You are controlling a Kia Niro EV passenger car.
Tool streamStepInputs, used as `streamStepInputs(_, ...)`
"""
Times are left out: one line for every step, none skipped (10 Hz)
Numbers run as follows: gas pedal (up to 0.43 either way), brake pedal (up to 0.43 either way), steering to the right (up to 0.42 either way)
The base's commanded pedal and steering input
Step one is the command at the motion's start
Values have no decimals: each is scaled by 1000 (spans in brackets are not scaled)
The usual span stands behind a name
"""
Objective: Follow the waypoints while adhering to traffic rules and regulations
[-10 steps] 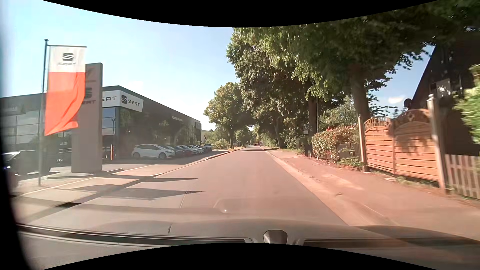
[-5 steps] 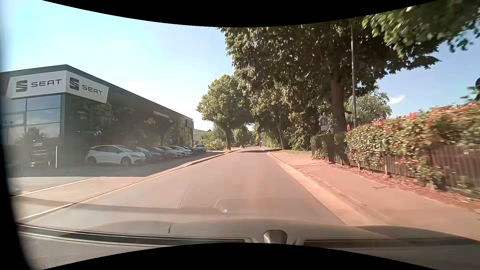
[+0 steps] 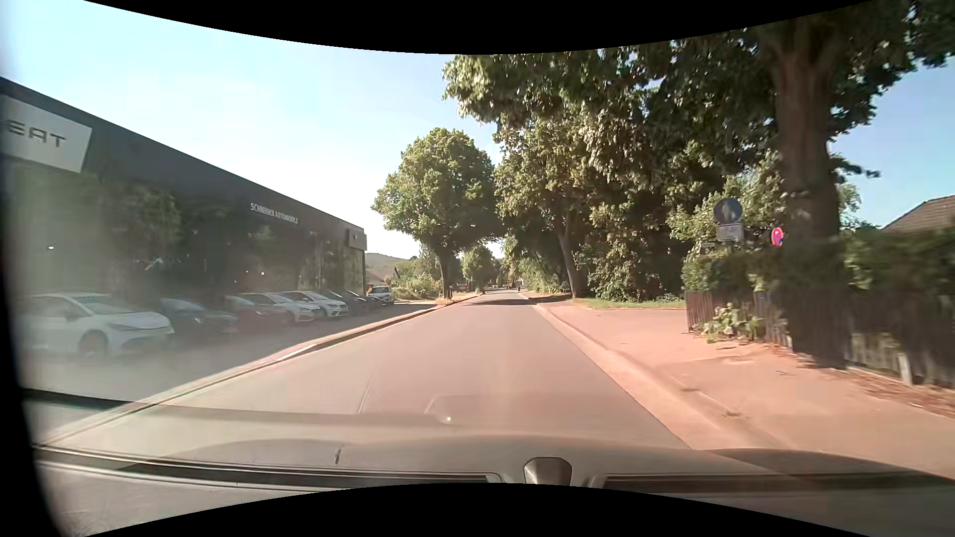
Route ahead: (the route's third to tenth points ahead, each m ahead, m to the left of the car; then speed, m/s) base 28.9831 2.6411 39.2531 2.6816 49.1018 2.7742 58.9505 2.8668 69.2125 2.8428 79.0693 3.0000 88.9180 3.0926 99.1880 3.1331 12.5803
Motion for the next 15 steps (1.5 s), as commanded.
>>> streamStepInputs(110, 6, 0)
streamStepInputs(110, 6, 1)
streamStepInputs(110, 6, 1)
streamStepInputs(110, 6, 0)
streamStepInputs(118, 6, 1)
streamStepInputs(118, 6, 0)
streamStepInputs(118, 6, 1)
streamStepInputs(118, 6, 1)
streamStepInputs(118, 6, 0)
streamStepInputs(118, 6, 0)
streamStepInputs(118, 6, 1)
streamStepInputs(118, 6, 1)
streamStepInputs(118, 6, 1)
streamStepInputs(118, 6, 1)
streamStepInputs(118, 6, 3)
